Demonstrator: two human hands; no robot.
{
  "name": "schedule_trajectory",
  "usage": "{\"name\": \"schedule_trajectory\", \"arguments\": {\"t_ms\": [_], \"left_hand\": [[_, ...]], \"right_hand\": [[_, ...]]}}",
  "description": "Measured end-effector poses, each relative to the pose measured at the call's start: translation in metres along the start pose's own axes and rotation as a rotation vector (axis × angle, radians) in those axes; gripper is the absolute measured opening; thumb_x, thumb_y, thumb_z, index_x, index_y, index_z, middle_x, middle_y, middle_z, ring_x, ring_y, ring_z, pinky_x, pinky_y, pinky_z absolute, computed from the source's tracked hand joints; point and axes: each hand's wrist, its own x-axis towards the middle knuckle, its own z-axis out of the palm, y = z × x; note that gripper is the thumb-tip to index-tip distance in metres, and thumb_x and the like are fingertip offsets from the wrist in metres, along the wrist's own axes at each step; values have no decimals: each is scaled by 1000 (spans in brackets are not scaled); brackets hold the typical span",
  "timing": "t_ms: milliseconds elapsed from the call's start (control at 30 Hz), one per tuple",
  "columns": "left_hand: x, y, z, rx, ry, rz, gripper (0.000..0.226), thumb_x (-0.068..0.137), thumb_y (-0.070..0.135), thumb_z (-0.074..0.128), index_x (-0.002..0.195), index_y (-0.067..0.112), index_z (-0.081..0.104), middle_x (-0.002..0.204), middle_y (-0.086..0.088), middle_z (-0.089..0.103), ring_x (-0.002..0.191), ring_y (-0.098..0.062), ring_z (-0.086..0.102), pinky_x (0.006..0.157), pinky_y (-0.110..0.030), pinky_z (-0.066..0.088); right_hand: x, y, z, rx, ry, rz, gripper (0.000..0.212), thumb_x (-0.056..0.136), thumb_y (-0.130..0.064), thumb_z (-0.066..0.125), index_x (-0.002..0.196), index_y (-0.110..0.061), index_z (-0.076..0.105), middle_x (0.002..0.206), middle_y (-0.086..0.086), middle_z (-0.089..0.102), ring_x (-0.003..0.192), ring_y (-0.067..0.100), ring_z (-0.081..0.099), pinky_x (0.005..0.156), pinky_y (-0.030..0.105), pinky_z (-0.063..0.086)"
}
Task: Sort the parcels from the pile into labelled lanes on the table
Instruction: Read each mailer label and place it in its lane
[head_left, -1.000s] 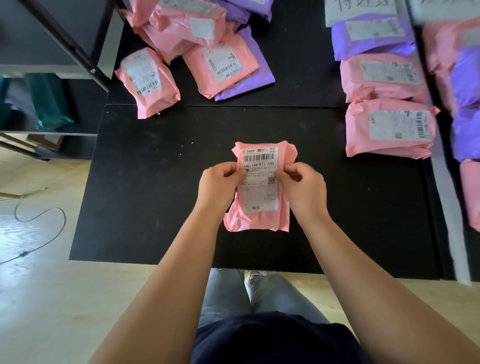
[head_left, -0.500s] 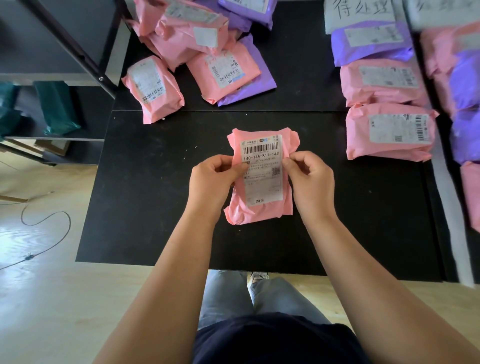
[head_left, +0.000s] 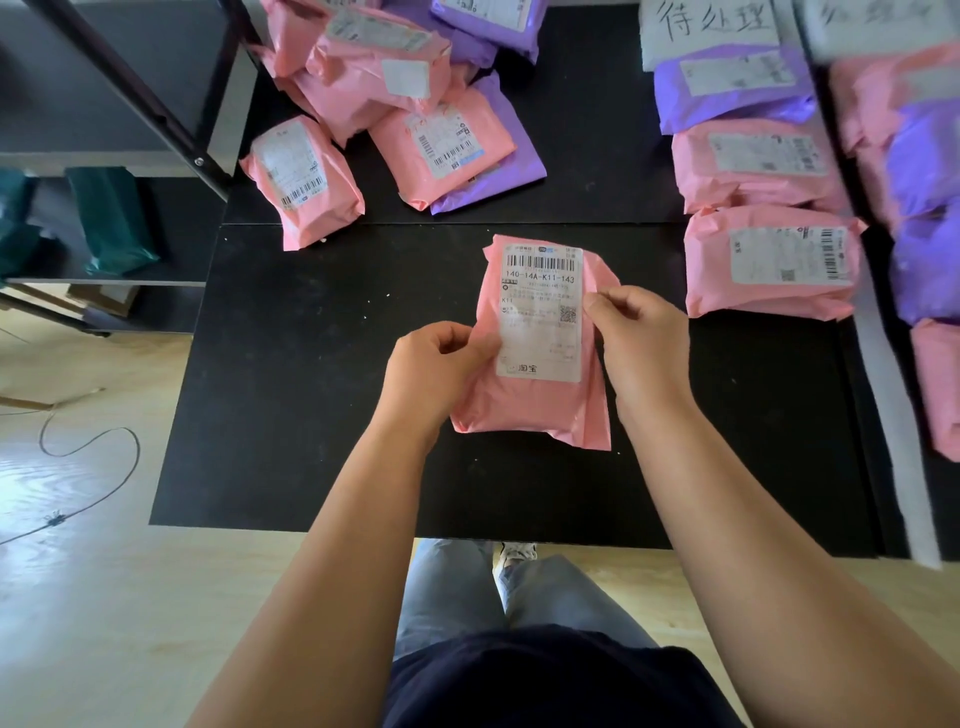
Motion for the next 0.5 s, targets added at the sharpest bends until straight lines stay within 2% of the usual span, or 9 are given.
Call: {"name": "schedule_trajectory", "arguments": {"t_ms": [100, 233, 333, 500], "left_hand": [[2, 2, -2, -37, 5, -21, 15, 91, 31, 69, 83, 18, 72, 86, 0, 74, 77, -17, 69, 66, -31, 55], [7, 1, -6, -119, 26, -114, 14, 91, 31, 69, 85, 19, 72, 89, -1, 74, 77, -18, 66, 62, -34, 54], [10, 2, -8, -191, 59, -172, 13, 88, 29, 72, 85, 16, 74, 85, -1, 74, 72, -16, 65, 61, -29, 53], [11, 3, -9, -198, 92, -220, 17, 85, 30, 76, 89, 13, 76, 80, 0, 73, 67, -13, 64, 54, -21, 50]], "right_hand": [[-1, 1, 1, -45, -90, 30, 16, 95, -32, 64, 107, -22, 66, 89, -21, 58, 87, -1, 58, 77, 21, 49], [-3, -1, -2, -122, -240, 194, 26, 92, -45, 64, 101, -20, 66, 97, -9, 64, 89, 8, 60, 71, 26, 46], [-5, -6, -6, -148, -311, 265, 33, 90, -52, 65, 95, -19, 69, 94, -5, 65, 85, 11, 60, 65, 26, 42], [-3, -11, -6, -120, -335, 290, 23, 89, -39, 70, 100, -19, 71, 97, -5, 67, 84, 10, 61, 61, 24, 40]]}}
